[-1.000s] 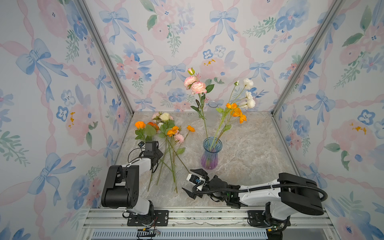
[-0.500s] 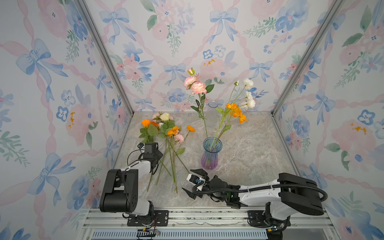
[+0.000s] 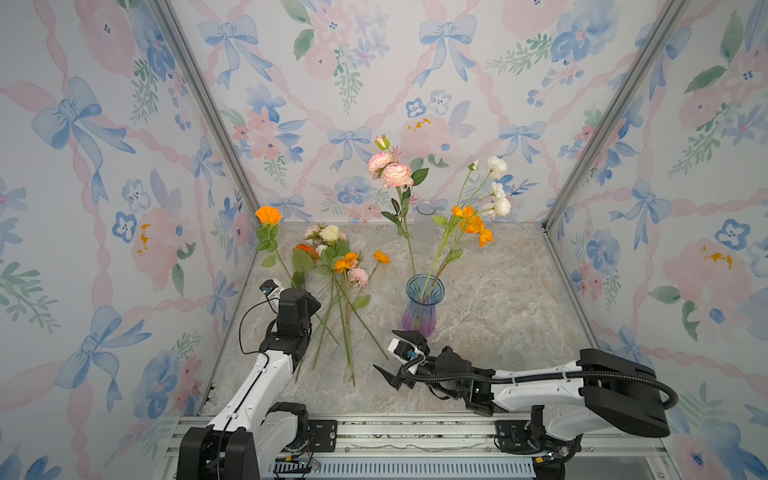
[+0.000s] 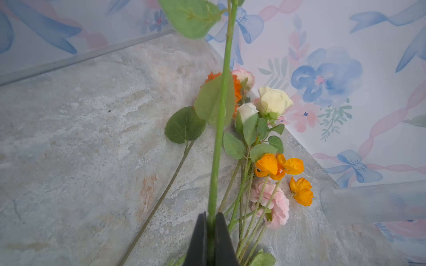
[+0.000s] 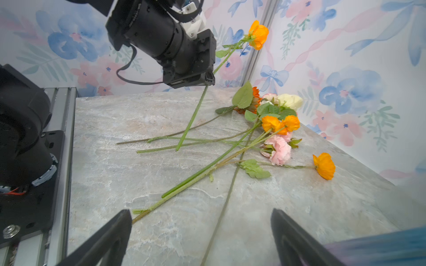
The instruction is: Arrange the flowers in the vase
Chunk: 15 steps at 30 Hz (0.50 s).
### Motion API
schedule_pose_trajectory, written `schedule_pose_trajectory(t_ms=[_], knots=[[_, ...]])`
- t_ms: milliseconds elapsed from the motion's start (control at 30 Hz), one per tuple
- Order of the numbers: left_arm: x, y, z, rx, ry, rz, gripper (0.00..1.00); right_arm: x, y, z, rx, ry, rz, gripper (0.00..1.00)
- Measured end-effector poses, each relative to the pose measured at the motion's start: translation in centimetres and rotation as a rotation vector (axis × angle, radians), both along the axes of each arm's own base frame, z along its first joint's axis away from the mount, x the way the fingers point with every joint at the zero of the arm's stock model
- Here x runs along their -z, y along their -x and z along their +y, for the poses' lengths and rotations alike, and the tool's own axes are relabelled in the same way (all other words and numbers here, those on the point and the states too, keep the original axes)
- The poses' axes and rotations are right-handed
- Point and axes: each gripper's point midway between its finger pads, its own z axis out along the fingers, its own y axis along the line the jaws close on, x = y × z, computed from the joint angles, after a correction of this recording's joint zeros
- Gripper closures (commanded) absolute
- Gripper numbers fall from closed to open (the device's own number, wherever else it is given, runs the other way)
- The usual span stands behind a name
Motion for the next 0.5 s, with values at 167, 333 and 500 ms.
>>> schedule_pose_trajectory(t_ms=[167, 333, 500], knots=[[-6.5, -0.2, -5.5, 0.158, -0.087, -0.179, 1.0, -1.6, -0.3, -2.4, 0.055, -0.058, -0.025, 0.03], [-14.5, 0.6, -10.9, 0.278, -0.121, -0.411, 1.0, -2.9, -1.2, -4.2, 0.133, -0.104, -0.053, 0.03], [-21.3, 2.9, -15.2, 0.36, -0.132, -0.634, 1.0, -3.1, -2.0, -5.9, 0.207, -0.115, -0.063, 0.03]])
